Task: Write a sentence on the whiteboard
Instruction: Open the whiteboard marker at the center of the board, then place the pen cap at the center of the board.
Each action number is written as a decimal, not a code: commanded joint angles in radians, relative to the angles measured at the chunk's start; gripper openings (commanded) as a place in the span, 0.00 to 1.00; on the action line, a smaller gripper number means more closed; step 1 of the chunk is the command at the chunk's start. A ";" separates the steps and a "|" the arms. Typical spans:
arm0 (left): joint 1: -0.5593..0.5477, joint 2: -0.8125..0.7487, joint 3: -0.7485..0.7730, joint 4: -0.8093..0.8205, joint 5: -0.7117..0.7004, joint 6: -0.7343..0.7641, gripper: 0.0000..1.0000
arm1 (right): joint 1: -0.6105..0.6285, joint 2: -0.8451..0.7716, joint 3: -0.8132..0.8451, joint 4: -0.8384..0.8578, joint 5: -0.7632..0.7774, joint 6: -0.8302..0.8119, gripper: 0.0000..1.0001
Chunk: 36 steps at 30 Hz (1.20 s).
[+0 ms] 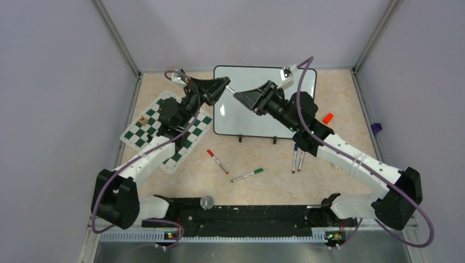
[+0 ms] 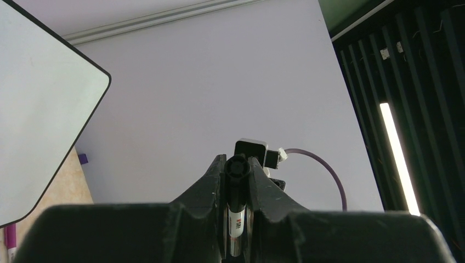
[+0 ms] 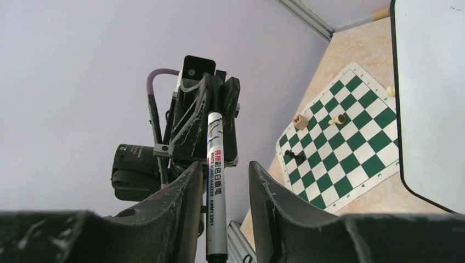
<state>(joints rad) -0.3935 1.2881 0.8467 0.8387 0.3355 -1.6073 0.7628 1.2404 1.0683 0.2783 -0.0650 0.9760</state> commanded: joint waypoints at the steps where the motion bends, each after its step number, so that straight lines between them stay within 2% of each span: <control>1: -0.001 0.004 0.013 0.065 0.017 -0.011 0.00 | -0.003 0.016 0.058 0.063 -0.005 -0.022 0.36; 3: -0.002 0.001 0.007 0.067 0.016 -0.013 0.00 | -0.003 0.022 0.063 0.061 -0.011 -0.024 0.35; 4: -0.002 -0.002 0.002 0.069 0.015 -0.015 0.00 | -0.003 0.026 0.068 0.057 -0.014 -0.024 0.30; 6: -0.001 -0.006 -0.009 0.071 0.011 -0.017 0.00 | -0.003 0.031 0.073 0.045 -0.015 -0.022 0.13; 8: -0.002 -0.011 -0.014 0.070 0.005 -0.016 0.00 | -0.003 0.029 0.075 0.034 -0.014 -0.021 0.00; 15: 0.043 -0.048 -0.036 0.034 -0.019 0.044 0.00 | -0.003 -0.010 0.032 -0.005 -0.003 0.006 0.00; 24: 0.272 -0.107 -0.083 -0.061 0.032 0.093 0.00 | -0.004 -0.131 -0.080 -0.067 -0.014 0.021 0.00; 31: 0.298 -0.146 -0.080 -0.204 0.062 0.201 0.00 | -0.008 -0.218 -0.109 -0.192 0.060 -0.002 0.00; 34: 0.298 -0.175 -0.052 -0.403 0.076 0.299 0.00 | -0.008 -0.223 -0.072 -0.325 0.121 -0.045 0.00; 36: 0.296 -0.195 -0.002 -0.620 0.064 0.411 0.00 | -0.010 -0.219 -0.038 -0.437 0.159 -0.077 0.00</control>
<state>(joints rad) -0.0952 1.1427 0.7692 0.5533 0.3870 -1.3987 0.7605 1.0271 0.9703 0.0471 0.0032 0.9676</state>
